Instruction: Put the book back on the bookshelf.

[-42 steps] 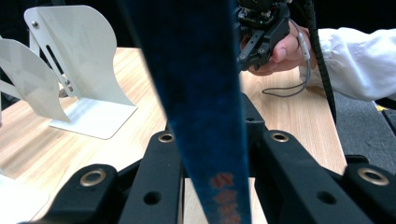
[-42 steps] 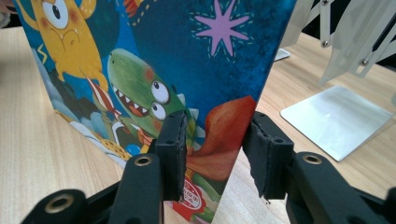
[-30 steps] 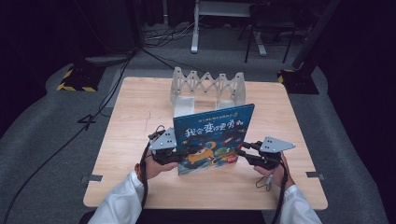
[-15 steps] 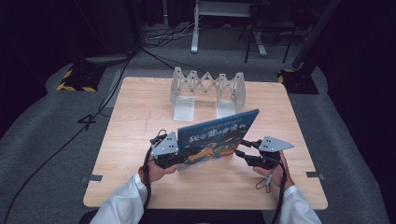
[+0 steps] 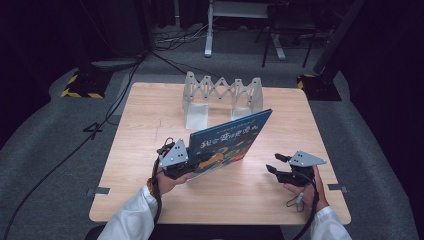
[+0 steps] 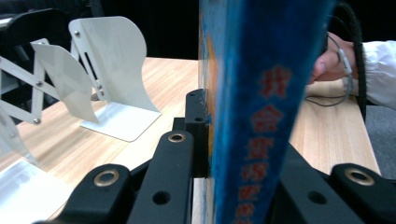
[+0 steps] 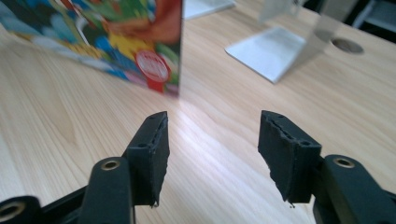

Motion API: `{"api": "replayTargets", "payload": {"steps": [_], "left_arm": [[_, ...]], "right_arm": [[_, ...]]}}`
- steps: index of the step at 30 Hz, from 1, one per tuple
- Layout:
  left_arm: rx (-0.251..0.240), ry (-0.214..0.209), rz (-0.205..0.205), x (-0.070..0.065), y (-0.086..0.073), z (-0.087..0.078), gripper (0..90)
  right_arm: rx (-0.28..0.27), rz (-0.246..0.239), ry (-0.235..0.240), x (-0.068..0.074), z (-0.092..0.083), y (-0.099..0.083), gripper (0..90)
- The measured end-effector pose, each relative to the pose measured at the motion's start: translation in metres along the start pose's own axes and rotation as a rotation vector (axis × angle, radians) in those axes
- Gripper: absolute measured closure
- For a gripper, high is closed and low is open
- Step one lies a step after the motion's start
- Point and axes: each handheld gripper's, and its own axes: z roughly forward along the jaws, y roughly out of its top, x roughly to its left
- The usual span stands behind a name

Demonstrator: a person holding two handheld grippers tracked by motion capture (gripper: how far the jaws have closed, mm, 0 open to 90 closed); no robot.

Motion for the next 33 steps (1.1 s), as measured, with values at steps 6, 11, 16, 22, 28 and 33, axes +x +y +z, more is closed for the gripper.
{"api": "replayTargets", "payload": {"steps": [6,11,16,22,28,33], "left_arm": [[-0.018,0.051,0.004,0.003,0.004,-0.008,83.2],[-0.027,0.091,0.004,0.009,0.008,-0.017,83.2],[-0.036,0.137,0.002,0.017,0.009,-0.028,83.1],[-0.048,0.197,-0.005,0.027,0.010,-0.041,83.1],[-0.056,0.244,-0.020,0.039,0.011,-0.053,83.1],[-0.057,0.272,-0.025,0.046,0.010,-0.058,83.1]], "right_arm": [[0.022,0.030,-0.031,-0.006,-0.009,-0.014,43.8],[0.012,0.044,-0.035,-0.009,-0.011,-0.015,43.8],[0.020,0.040,-0.038,-0.009,-0.010,-0.016,43.8],[0.022,0.043,-0.026,-0.009,-0.008,-0.016,43.8],[0.034,0.050,-0.024,-0.010,-0.006,-0.018,43.8],[0.026,0.056,-0.019,-0.011,-0.007,-0.018,43.7]]}}
